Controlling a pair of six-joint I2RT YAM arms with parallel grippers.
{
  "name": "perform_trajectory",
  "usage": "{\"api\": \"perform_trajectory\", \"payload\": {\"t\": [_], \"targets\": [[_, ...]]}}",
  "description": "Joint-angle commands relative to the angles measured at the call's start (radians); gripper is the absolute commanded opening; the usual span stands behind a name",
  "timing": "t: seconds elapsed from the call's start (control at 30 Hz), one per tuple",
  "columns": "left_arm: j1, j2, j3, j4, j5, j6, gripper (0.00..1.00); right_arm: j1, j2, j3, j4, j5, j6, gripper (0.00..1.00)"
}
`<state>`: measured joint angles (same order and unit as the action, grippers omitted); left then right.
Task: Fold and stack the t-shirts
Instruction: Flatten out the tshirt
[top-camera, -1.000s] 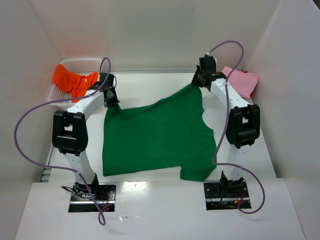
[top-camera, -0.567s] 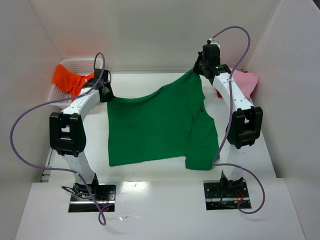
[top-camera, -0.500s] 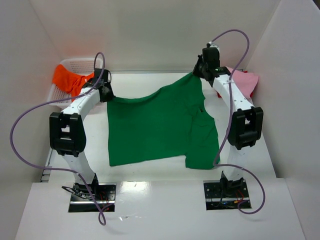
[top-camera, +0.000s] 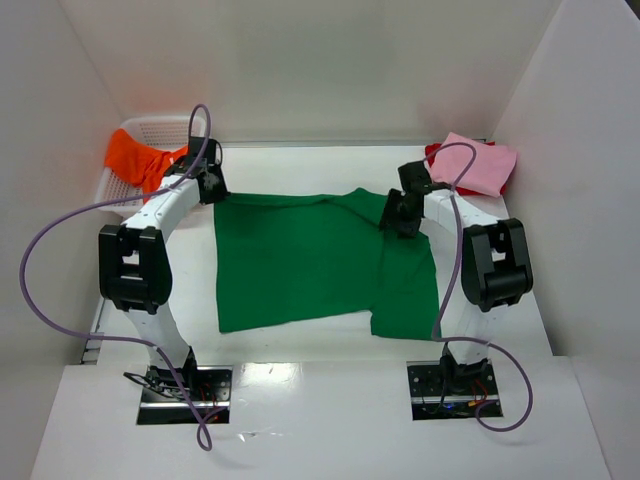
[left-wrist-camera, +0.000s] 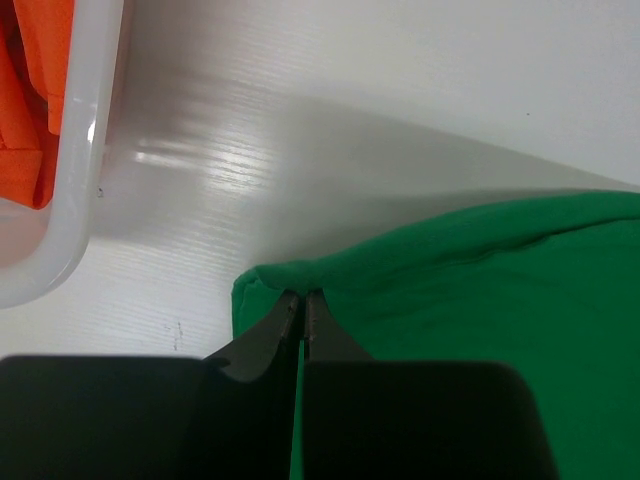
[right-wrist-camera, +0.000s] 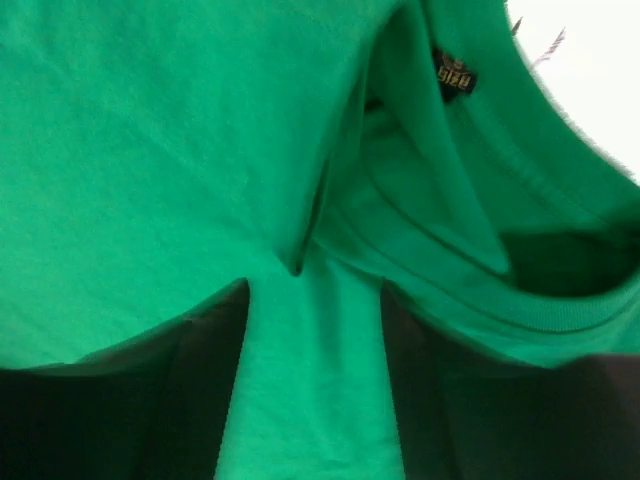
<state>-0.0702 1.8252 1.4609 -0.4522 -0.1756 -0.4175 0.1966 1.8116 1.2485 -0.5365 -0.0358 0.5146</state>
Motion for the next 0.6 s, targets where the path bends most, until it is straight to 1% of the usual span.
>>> {"api": "perform_trajectory", "payload": {"t": [0.0, 0.07, 0.17, 0.23, 0.37, 0.4, 0.47, 0.5, 0.57], "targets": [[0.009, -0.024, 0.035, 0.015, 0.018, 0.022, 0.00, -0.031, -0.094, 0.041, 0.042, 0.045, 0.001, 0.72], [0.009, -0.024, 0.035, 0.015, 0.028, 0.022, 0.00, -0.048, -0.072, 0.093, 0.052, 0.071, 0.001, 0.82], [0.009, -0.024, 0.035, 0.015, 0.028, 0.022, 0.00, -0.075, -0.018, 0.155, 0.073, 0.109, -0.018, 0.93], [0.009, -0.024, 0.035, 0.015, 0.028, 0.022, 0.00, -0.095, 0.009, 0.188, 0.089, 0.135, -0.027, 0.95], [0.009, -0.024, 0.026, 0.015, 0.028, 0.022, 0.00, -0.115, 0.069, 0.221, 0.119, 0.140, -0.039, 0.94], [0.009, -0.024, 0.026, 0.015, 0.028, 0.022, 0.00, -0.115, 0.080, 0.231, 0.134, 0.132, -0.048, 0.91], [0.009, -0.024, 0.026, 0.015, 0.027, 0.013, 0.00, -0.115, 0.096, 0.240, 0.146, 0.132, -0.059, 0.88], [0.009, -0.024, 0.026, 0.015, 0.019, 0.013, 0.00, -0.115, 0.118, 0.252, 0.154, 0.130, -0.061, 0.84], [0.009, -0.024, 0.026, 0.015, 0.019, 0.013, 0.00, -0.115, 0.143, 0.270, 0.152, 0.087, -0.068, 0.79]]}}
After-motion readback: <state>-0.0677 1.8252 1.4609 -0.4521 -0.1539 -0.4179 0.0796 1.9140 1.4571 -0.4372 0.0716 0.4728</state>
